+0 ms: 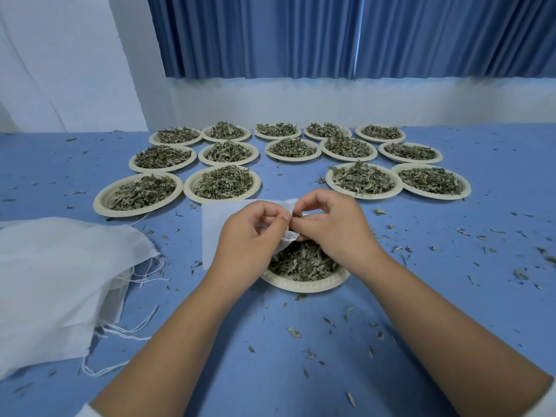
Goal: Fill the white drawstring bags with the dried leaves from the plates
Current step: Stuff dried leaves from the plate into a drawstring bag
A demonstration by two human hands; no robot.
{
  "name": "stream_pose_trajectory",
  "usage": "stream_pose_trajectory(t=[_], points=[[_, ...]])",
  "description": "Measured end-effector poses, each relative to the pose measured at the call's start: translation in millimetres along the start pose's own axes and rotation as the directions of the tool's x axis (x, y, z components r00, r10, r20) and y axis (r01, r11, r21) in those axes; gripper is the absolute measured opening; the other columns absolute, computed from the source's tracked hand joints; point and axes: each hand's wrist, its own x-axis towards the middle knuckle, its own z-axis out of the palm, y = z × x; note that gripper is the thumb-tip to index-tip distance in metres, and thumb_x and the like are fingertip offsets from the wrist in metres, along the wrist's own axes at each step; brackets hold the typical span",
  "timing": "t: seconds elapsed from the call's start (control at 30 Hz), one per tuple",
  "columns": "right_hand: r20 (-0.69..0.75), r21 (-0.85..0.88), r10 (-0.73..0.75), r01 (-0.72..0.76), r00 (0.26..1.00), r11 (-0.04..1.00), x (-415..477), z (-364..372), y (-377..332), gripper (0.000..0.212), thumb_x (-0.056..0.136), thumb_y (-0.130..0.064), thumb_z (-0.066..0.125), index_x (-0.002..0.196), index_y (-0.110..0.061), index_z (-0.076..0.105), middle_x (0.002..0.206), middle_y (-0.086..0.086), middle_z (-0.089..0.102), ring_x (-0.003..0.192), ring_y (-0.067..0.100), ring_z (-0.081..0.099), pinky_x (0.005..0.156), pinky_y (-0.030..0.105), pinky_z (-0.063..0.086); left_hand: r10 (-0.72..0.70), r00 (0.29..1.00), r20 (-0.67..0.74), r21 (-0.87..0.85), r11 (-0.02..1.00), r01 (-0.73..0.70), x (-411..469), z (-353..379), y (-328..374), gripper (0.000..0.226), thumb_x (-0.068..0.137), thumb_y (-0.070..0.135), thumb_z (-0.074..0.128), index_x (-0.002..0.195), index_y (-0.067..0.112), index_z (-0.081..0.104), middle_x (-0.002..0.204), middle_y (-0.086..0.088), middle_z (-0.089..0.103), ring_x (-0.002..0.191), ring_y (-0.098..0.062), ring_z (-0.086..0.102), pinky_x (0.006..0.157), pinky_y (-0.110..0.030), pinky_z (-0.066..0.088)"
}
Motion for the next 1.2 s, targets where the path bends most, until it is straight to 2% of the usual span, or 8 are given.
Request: stream_pose_trajectory(t=[0.17, 0.4, 0.5, 0.6, 0.73, 0.93, 1.03, 1.2], points=[[-0.003, -0.047, -0.023, 0.023, 1.0, 0.999, 0.6, 2.6, 3.1, 0.022, 0.079, -0.007, 0.078, 0.075, -0.02, 0.061, 0.073, -0.006, 0.068, 0.059, 0.013, 0.069, 0.06, 0.028, 0.057, 0.014, 0.998, -0.068, 0.03, 0.999, -0.012, 0.2, 2.1, -3.7, 0.013, 0.093, 0.02, 0.063, 0.081, 0.025, 0.066, 0.069, 0.016, 0.064, 0.066, 0.0, 0.057, 0.063, -0.016, 0.047], [0.15, -0.227, -0.103, 0.135, 0.983, 0.964, 0.5, 1.6, 1.0, 0.016, 0.093, -0.019, 0.061, 0.097, -0.032, 0.053, 0.082, -0.019, 0.073, 0.054, 0.004, 0.05, 0.053, 0.013, 0.039, 0.012, 0.999, -0.048, -0.005, 1.0, -0.012, 3.6, -1.1, -5.6, 0.012, 0.093, 0.019, 0.062, 0.083, 0.023, 0.066, 0.066, 0.014, 0.067, 0.067, -0.001, 0.063, 0.062, -0.012, 0.049], [0.084, -0.259, -0.133, 0.15, 0.988, 0.954, 4.0, -9.6, -2.3, 0.012, 0.091, -0.016, 0.064, 0.096, -0.025, 0.06, 0.084, -0.012, 0.072, 0.073, 0.009, 0.061, 0.066, 0.016, 0.047, -0.001, 0.991, -0.132, 0.053, 0.999, 0.008, 5.7, -2.4, -10.5, 0.011, 0.093, 0.023, 0.063, 0.083, 0.025, 0.066, 0.062, 0.021, 0.061, 0.059, 0.001, 0.056, 0.057, -0.015, 0.048], [0.135, -0.589, -0.102, 0.163, 0.986, 0.792, 8.6, -26.2, -0.3, 0.01, 0.09, -0.028, 0.066, 0.099, -0.03, 0.063, 0.091, -0.015, 0.063, 0.077, 0.009, 0.055, 0.069, 0.026, 0.043, -0.001, 0.986, -0.169, 0.095, 0.995, 0.017, 7.8, -4.8, -13.4, 0.011, 0.093, 0.025, 0.062, 0.083, 0.026, 0.066, 0.06, 0.022, 0.057, 0.05, 0.004, 0.049, 0.052, -0.013, 0.043], [0.245, -0.771, 0.16, 0.092, 0.956, 0.63, 6.8, -32.1, 4.9, 0.055, 0.078, -0.057, 0.072, 0.124, -0.031, 0.057, 0.107, -0.007, 0.054, 0.094, 0.011, 0.053, 0.077, 0.027, 0.04, 0.011, 0.985, -0.174, 0.12, 0.993, 0.01, 7.7, -5.6, -13.0, 0.012, 0.093, 0.026, 0.063, 0.081, 0.027, 0.066, 0.061, 0.023, 0.057, 0.051, 0.004, 0.049, 0.049, -0.009, 0.038], [0.248, -0.74, 0.021, 0.176, 0.968, 0.649, 1.7, -20.5, 9.1, 0.03, 0.085, -0.033, 0.074, 0.113, -0.023, 0.069, 0.093, -0.011, 0.053, 0.082, 0.005, 0.049, 0.072, 0.02, 0.037, 0.04, 0.975, -0.22, 0.112, 0.994, -0.015, 7.2, -7.3, -12.0, 0.009, 0.093, 0.023, 0.064, 0.085, 0.021, 0.069, 0.066, 0.014, 0.058, 0.06, 0.008, 0.055, 0.053, -0.004, 0.039], [0.217, -0.696, 0.003, 0.153, 0.976, 0.702, 1.7, -19.1, 9.8, 0.022, 0.084, -0.025, 0.074, 0.106, -0.021, 0.072, 0.08, -0.018, 0.052, 0.068, -0.003, 0.048, 0.058, 0.007, 0.033, 0.044, 0.974, -0.222, 0.104, 0.994, -0.021, 7.0, -7.5, -11.1, 0.01, 0.093, 0.022, 0.064, 0.084, 0.022, 0.068, 0.067, 0.013, 0.059, 0.061, 0.009, 0.055, 0.055, -0.003, 0.039], [0.137, -0.577, -0.018, 0.094, 0.99, 0.811, 3.4, -20.7, 8.4, 0.015, 0.083, -0.013, 0.073, 0.095, -0.021, 0.075, 0.067, -0.018, 0.057, 0.058, -0.004, 0.053, 0.055, 0.005, 0.039, 0.035, 0.973, -0.226, 0.093, 0.996, -0.014, 6.7, -7.9, -9.3, 0.012, 0.093, 0.021, 0.064, 0.081, 0.024, 0.067, 0.068, 0.014, 0.059, 0.061, 0.009, 0.055, 0.054, -0.003, 0.04]])
